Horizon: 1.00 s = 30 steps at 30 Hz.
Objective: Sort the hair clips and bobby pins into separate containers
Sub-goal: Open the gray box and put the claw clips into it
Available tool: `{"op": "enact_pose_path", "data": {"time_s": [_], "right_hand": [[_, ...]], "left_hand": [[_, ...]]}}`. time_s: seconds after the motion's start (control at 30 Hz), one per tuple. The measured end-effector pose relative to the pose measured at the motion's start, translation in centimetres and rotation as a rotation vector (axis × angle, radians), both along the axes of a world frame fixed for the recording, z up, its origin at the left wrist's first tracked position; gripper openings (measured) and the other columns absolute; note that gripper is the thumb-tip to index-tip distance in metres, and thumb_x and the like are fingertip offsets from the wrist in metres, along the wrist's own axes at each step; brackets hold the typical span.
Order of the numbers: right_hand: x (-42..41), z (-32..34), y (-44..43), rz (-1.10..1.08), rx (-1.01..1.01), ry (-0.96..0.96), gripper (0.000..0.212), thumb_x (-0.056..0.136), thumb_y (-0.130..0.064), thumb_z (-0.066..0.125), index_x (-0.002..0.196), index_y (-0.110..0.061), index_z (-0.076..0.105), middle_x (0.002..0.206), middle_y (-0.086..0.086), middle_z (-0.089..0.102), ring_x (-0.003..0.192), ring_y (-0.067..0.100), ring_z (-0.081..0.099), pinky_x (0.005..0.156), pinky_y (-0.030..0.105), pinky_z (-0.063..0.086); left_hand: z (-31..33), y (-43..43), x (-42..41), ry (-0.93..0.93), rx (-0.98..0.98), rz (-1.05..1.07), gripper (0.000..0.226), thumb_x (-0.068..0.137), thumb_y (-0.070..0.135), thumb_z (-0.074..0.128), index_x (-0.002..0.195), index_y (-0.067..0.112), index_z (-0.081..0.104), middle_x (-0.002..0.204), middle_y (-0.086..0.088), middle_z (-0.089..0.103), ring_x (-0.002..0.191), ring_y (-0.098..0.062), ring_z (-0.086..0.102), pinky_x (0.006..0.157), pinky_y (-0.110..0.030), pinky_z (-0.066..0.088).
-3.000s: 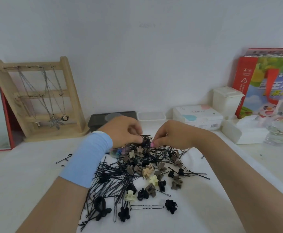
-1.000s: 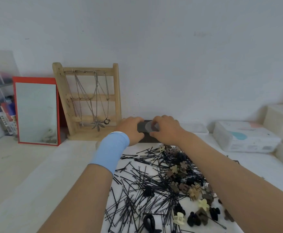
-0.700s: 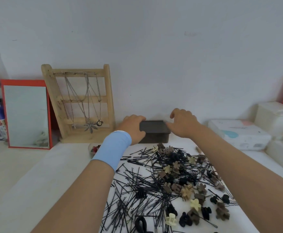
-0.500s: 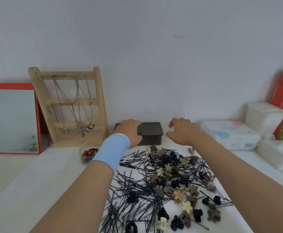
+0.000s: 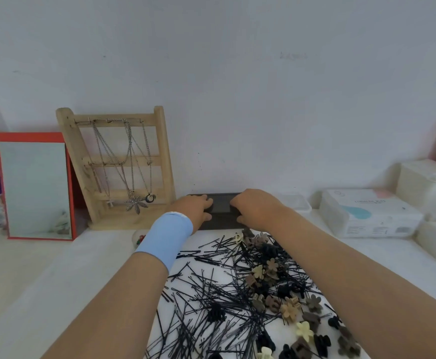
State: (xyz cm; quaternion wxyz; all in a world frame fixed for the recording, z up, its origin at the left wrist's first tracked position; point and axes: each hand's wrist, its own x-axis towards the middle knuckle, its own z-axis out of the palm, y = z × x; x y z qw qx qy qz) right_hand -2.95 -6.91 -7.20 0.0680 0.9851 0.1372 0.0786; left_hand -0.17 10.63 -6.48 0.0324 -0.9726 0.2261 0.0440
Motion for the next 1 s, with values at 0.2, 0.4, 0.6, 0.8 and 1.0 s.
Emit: {"op": "enact_pose_path", "data": {"time_s": [0.2, 0.4, 0.6, 0.8, 1.0], "right_hand": [[-0.4, -0.1, 0.2, 0.02, -0.034, 0.016, 0.021, 0.083, -0.009, 0.065, 0.104, -0.013, 0.062, 0.1, 0.007, 0.062, 0.093, 0.026, 0.061, 0.066, 0.03, 0.041], [-0.7, 0.0, 0.8, 0.043, -0.06, 0.007, 0.016, 0.085, -0.008, 0.061, 0.099, -0.01, 0.057, 0.085, 0.003, 0.046, 0.085, 0.023, 0.054, 0.066, 0.03, 0.037], [-0.5, -0.5, 0.0, 0.027, 0.057, 0.009, 0.02, 0.083, -0.01, 0.059, 0.103, -0.013, 0.057, 0.086, 0.002, 0.052, 0.084, 0.023, 0.056, 0.063, 0.03, 0.039], [0.1, 1.0, -1.6, 0.037, 0.219, 0.072, 0.028, 0.09, -0.018, 0.058, 0.117, -0.018, 0.062, 0.109, 0.005, 0.063, 0.102, 0.024, 0.058, 0.081, 0.034, 0.05], [0.4, 2.5, -1.4, 0.038, 0.316, 0.004, 0.034, 0.093, -0.016, 0.055, 0.127, -0.018, 0.063, 0.125, 0.006, 0.063, 0.115, 0.026, 0.054, 0.098, 0.038, 0.044]], "left_hand": [[-1.0, 0.3, 0.0, -0.173, 0.063, -0.016, 0.054, 0.091, 0.033, 0.064, 0.141, 0.019, 0.05, 0.14, -0.007, 0.044, 0.126, -0.028, 0.046, 0.093, -0.036, 0.047], [-0.4, -1.1, -0.2, -0.193, 0.152, -0.024, 0.013, 0.088, 0.008, 0.058, 0.098, 0.007, 0.066, 0.078, -0.005, 0.052, 0.076, -0.025, 0.054, 0.064, -0.031, 0.046], [0.5, -0.6, 0.1, -0.177, 0.108, -0.051, 0.013, 0.09, 0.012, 0.056, 0.098, 0.008, 0.064, 0.089, -0.007, 0.062, 0.082, -0.026, 0.06, 0.067, -0.032, 0.048], [0.6, 1.7, -0.3, -0.383, -0.161, -0.092, 0.039, 0.091, 0.032, 0.066, 0.128, 0.024, 0.06, 0.133, 0.0, 0.054, 0.124, -0.024, 0.046, 0.1, -0.04, 0.044], [0.0, 1.0, -2.9, -0.348, -0.452, -0.126, 0.012, 0.092, 0.037, 0.058, 0.086, 0.026, 0.06, 0.08, 0.01, 0.063, 0.079, -0.016, 0.06, 0.071, -0.03, 0.051]]}}
